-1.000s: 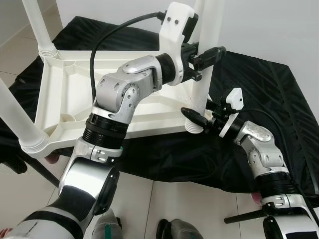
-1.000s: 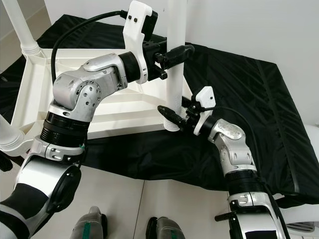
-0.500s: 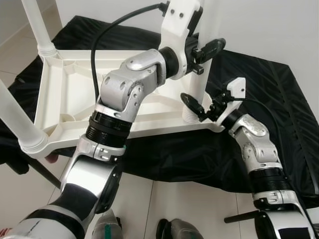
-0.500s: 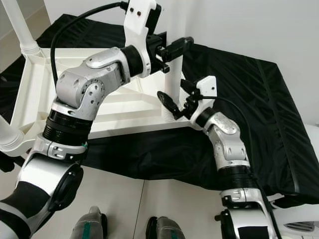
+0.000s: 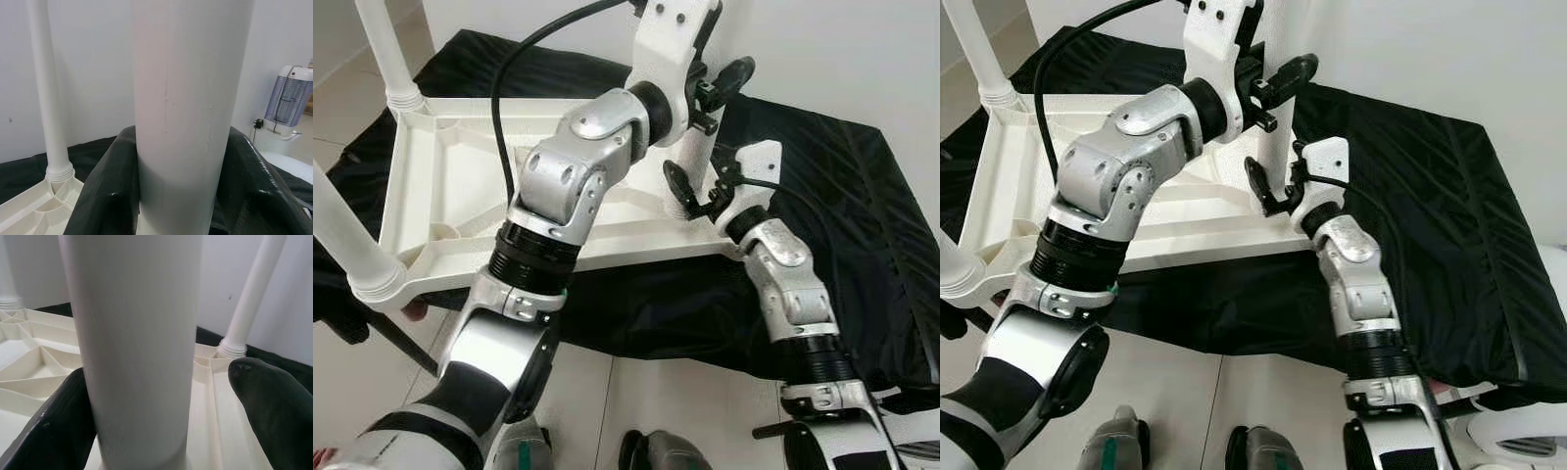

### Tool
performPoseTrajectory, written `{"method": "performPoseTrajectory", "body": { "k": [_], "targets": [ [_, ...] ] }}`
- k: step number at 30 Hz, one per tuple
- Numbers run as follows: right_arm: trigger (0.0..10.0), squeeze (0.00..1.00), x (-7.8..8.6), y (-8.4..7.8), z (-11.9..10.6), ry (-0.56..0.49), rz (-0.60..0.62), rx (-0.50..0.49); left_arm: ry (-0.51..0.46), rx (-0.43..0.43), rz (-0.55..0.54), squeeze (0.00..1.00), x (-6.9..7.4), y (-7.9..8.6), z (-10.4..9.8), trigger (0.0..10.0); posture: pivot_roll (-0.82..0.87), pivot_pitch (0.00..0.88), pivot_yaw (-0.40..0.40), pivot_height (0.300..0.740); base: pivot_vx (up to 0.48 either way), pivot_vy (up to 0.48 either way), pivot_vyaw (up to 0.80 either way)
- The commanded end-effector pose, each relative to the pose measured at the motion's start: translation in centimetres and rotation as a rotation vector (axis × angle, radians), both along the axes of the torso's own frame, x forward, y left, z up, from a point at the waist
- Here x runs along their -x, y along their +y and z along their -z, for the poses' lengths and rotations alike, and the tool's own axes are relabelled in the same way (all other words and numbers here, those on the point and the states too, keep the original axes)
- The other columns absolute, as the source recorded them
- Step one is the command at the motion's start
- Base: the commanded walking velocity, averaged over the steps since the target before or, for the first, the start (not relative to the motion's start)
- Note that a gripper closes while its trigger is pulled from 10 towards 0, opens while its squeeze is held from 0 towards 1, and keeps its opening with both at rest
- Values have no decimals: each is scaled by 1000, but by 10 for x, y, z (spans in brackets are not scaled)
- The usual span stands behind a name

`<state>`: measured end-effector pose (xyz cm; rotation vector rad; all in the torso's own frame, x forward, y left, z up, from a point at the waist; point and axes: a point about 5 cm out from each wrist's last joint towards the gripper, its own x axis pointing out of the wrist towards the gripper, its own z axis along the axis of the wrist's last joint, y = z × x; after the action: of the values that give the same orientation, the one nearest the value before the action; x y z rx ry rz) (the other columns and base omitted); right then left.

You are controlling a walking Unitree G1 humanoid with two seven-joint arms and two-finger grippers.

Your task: Building children table

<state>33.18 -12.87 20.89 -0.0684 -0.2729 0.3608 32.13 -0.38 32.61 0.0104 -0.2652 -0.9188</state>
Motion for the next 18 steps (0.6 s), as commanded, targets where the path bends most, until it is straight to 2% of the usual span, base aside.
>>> {"method": "performPoseTrajectory", "body": {
  "k": [1,10,11,13,14,18],
  "targets": [
    [10000,0,1,-4,4,25,90,-10,-46,-2,-2,0,5,-7,-8,10000,49,41,-125,740,0,0,0],
    [10000,0,-1,1,3,50,209,-51,-55,3,-3,0,9,-13,-8,10000,52,34,-127,740,0,0,0],
    [8863,0,0,1,2,48,221,-54,-58,1,-3,0,9,-14,-8,10000,53,31,-126,740,0,0,0],
    [8863,0,0,1,2,48,221,-54,-58,1,-3,0,9,-14,-8,10000,53,31,-126,740,0,0,0],
    [4902,0,0,3,0,46,240,-58,-63,-6,-4,0,9,-14,-7,10000,53,27,-127,740,0,0,0],
    [4745,0,1,4,-1,43,250,-57,-66,-9,-5,0,9,-14,-7,10000,52,23,-126,740,0,0,0]
  ]
}}
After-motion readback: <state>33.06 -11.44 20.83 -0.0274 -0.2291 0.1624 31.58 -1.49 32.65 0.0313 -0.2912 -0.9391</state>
